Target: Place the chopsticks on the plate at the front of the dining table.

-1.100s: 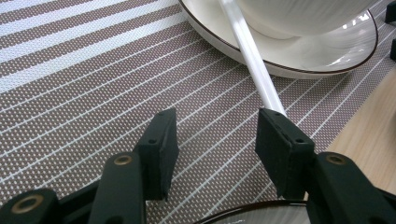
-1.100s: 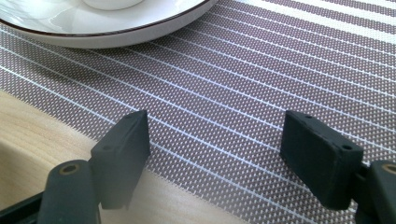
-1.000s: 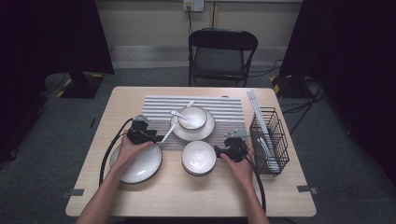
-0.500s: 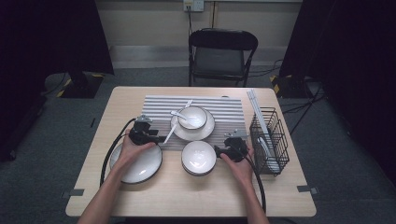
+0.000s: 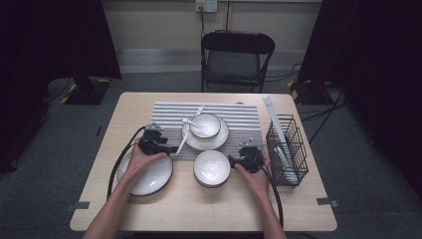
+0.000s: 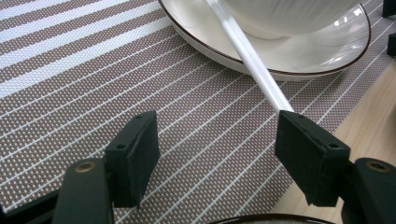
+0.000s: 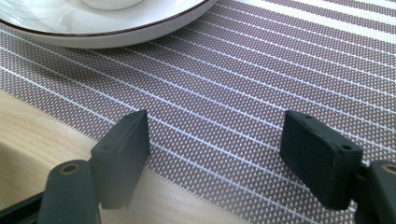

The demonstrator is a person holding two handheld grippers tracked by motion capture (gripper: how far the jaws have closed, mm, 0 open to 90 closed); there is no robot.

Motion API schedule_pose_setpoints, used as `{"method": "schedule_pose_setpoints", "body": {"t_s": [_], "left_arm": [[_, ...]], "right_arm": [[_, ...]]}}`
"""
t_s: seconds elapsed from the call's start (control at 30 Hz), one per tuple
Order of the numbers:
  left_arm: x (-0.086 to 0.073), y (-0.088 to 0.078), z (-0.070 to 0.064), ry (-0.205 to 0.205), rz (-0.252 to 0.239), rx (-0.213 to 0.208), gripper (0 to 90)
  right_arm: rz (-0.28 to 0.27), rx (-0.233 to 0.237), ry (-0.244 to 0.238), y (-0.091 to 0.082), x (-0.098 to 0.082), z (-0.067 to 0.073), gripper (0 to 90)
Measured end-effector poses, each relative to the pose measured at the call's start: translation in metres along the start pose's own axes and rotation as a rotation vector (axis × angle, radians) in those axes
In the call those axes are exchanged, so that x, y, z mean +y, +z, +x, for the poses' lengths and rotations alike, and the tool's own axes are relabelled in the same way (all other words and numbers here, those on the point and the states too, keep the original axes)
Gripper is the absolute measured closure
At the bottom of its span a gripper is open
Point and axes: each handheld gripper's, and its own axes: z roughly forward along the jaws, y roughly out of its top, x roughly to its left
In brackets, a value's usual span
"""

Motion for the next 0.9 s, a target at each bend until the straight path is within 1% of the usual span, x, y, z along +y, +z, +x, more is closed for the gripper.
{"method": "schedule_pose_setpoints", "body": {"t_s": [0.13,0.17,0.27,0.33,0.4,0.5,0.53,0.57,0.73,0.83,0.9], "left_arm": [[0.0001,0.0009,-0.0005,0.002,0.001,0.001,28.3],[0.0002,0.0008,-0.0006,0.011,0.004,0.001,27.7],[0.0006,0.0013,-0.0014,0.018,0.000,-0.004,25.4],[0.0006,0.0017,-0.0024,0.014,-0.001,-0.004,24.1],[0.0008,0.0027,-0.0034,0.026,0.009,-0.002,23.2],[0.0009,0.0037,-0.0045,0.030,0.002,-0.002,22.1],[0.0009,0.0038,-0.0046,0.025,0.000,-0.007,21.7],[0.0011,0.0040,-0.0051,0.030,0.005,-0.006,21.5],[0.0009,0.0050,-0.0064,0.024,0.005,0.003,20.8],[0.0014,0.0050,-0.0067,0.029,0.011,-0.001,20.7],[0.0016,0.0058,-0.0068,0.026,0.004,-0.003,20.7]], "right_arm": [[0.000,0.000,0.000,0.0000,0.0000,0.0000,23.6],[0.000,0.000,0.000,0.0000,0.0000,0.0000,23.6],[0.000,0.000,0.000,0.0000,0.0000,0.0000,23.6],[0.000,0.000,0.000,0.0000,0.0000,0.0000,23.6],[0.000,0.000,0.000,0.0000,0.0000,0.0000,23.6],[0.000,0.000,0.000,0.0000,0.0000,0.0000,23.6],[0.000,0.000,0.000,0.0000,0.0000,0.0000,23.6],[0.000,0.000,0.000,0.0000,0.0000,-0.0001,23.6],[0.000,0.000,0.000,0.0000,0.0000,-0.0001,23.6],[0.000,0.000,0.000,0.0000,0.0000,-0.0001,23.6],[0.000,0.002,-0.001,0.0001,0.0000,-0.0002,23.6]]}}
